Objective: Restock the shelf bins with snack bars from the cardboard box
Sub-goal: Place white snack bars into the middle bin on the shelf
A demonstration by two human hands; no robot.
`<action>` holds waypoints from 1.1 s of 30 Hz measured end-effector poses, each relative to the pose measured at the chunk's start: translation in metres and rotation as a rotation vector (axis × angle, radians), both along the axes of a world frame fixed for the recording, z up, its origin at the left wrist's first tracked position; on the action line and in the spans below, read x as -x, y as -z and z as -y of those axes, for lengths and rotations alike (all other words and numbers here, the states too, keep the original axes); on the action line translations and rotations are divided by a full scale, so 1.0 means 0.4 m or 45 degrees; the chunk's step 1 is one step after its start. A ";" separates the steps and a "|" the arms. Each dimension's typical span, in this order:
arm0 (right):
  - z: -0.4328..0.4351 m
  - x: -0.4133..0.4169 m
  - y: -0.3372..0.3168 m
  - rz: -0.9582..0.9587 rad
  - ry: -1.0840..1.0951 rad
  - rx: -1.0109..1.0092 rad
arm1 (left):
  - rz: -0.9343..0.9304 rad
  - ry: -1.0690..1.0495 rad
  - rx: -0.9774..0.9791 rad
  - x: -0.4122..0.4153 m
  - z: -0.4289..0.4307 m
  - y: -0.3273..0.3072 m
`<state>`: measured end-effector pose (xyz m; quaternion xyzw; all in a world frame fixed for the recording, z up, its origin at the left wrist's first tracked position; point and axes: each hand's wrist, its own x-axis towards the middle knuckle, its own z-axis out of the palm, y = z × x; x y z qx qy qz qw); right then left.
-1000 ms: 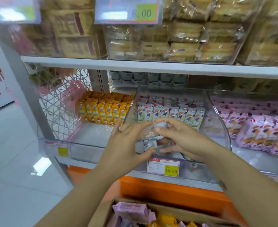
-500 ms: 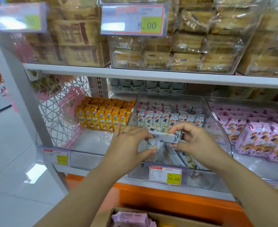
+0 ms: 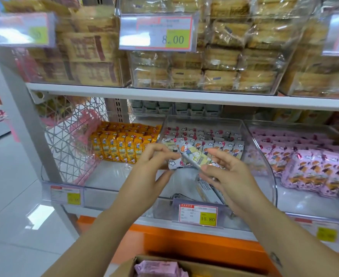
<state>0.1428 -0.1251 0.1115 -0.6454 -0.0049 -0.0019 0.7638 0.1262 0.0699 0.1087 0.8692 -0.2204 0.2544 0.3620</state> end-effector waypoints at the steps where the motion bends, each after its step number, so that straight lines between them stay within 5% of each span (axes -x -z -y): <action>1: -0.003 -0.002 -0.002 -0.001 -0.005 0.039 | -0.012 0.011 0.036 0.001 0.004 -0.002; 6: -0.001 0.000 -0.017 -0.014 -0.116 0.170 | -0.108 -0.008 0.272 0.021 0.016 -0.024; 14: 0.022 0.015 -0.048 0.285 0.336 0.095 | -0.312 0.009 0.510 0.025 0.014 -0.044; 22: 0.001 0.025 -0.063 0.270 -0.412 0.492 | -0.427 0.095 0.485 0.033 0.002 -0.052; 33: -0.025 -0.020 -0.102 0.437 -0.458 1.004 | -0.518 0.088 0.501 0.022 0.000 -0.044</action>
